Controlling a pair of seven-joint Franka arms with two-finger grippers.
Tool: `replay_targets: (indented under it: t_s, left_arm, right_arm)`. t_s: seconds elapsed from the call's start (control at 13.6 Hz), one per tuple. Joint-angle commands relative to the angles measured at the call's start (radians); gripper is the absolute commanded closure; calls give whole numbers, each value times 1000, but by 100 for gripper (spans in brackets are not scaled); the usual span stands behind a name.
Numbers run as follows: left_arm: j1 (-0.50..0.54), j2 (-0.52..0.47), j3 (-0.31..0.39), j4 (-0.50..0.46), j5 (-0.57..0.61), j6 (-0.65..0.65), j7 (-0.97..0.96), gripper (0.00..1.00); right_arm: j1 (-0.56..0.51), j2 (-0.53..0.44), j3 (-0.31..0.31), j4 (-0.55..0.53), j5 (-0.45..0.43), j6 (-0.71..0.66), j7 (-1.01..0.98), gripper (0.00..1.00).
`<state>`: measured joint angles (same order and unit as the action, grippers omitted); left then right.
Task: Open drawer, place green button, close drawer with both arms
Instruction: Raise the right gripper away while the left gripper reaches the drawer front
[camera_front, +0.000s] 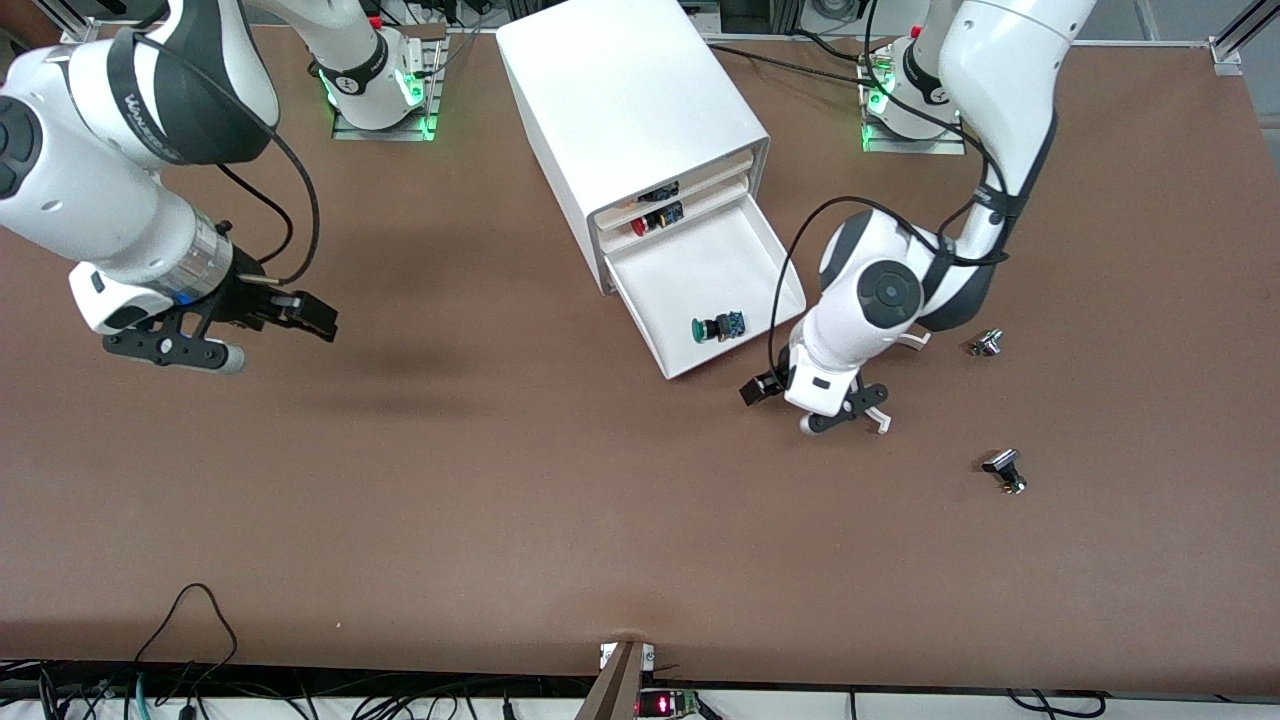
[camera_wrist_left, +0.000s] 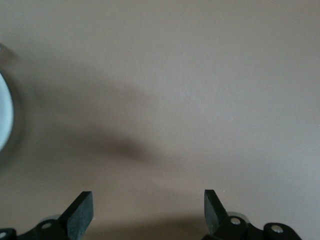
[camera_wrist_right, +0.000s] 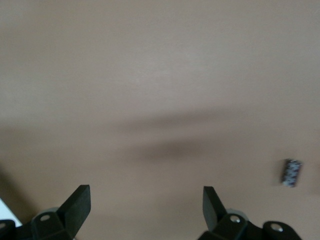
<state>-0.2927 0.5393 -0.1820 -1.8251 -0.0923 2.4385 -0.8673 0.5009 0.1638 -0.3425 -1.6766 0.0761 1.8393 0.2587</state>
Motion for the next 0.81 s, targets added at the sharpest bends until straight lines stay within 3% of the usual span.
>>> replay_targets:
  t_s: [0.0,0.15,0.22,0.44,0.74]
  left_arm:
    - [-32,-53,9,-80,29,27,-38,2]
    - [-48,-55,7,-109,29,27,-42,2]
    - [-54,-58,1,-114,29,22,-42,2]
    - [-56,-64,-36,-137,29,13,-44,2]
    - [-54,-85,-66,-143,28,-68,-44,2]
  right_arm:
    - [10,-50,-32,-29,-29,-25,-107,1]
    - [-13,-69,-43,-28,-29,-54,-165,1]
    - [-71,-78,-20,-26,-33,-70,-168,1]
    - [-301,-116,201,-25,-56,-107,-173,1]
    - [-514,-136,396,-19,-79,-118,-168,1]
